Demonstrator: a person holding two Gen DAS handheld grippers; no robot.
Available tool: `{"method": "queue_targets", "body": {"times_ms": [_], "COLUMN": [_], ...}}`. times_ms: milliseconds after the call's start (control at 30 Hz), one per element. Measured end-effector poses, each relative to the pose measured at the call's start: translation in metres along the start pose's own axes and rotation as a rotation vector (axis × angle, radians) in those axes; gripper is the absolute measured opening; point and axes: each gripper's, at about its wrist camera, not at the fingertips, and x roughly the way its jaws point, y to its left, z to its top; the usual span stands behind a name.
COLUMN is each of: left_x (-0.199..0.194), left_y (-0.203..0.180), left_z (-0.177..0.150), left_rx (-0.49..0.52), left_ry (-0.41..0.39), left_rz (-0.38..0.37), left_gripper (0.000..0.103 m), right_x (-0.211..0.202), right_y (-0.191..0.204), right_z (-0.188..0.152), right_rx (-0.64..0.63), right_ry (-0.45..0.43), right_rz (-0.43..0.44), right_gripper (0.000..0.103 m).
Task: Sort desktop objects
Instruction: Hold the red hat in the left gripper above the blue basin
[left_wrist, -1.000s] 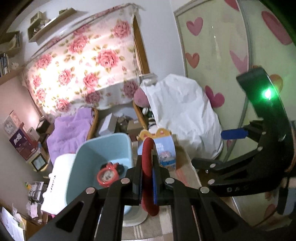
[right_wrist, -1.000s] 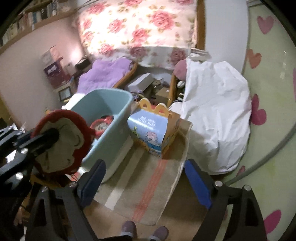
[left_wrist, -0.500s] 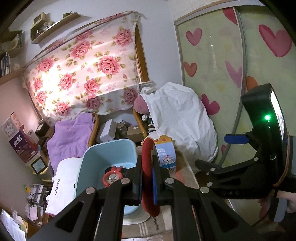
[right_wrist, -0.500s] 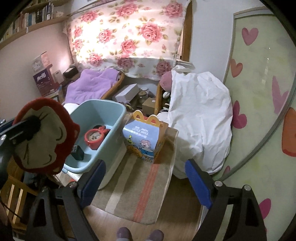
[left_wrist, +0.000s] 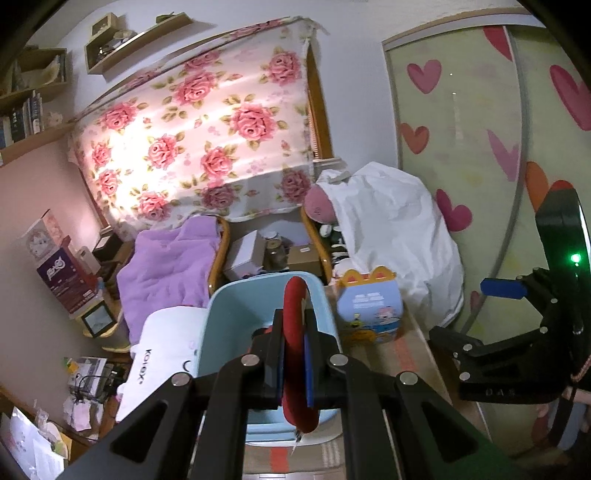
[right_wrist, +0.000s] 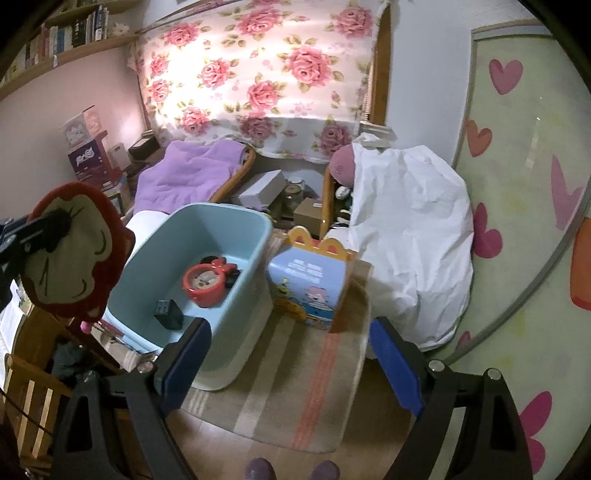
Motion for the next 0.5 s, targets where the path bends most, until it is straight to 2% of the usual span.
{"method": "queue_targets", "body": {"times_ms": [300,500], "left_x": [0.003,0.005], "left_y": [0.031,0.039], "left_z": [0.005,0.012], "left_rx": [-0.012,-0.021], "left_ry": [0.015,0.026], "left_rz": [0.028,0.009], "left_gripper": [0.007,0.007], "right_x": [0.012,0.015], "right_y": [0.03,0.036], "right_z": [0.014,0.02], "right_rx": [-0.031,-0.037], "right_ry": [0.007,0.007], "right_rz": [0.038,0.038], "right_gripper": [0.091,0.091]}}
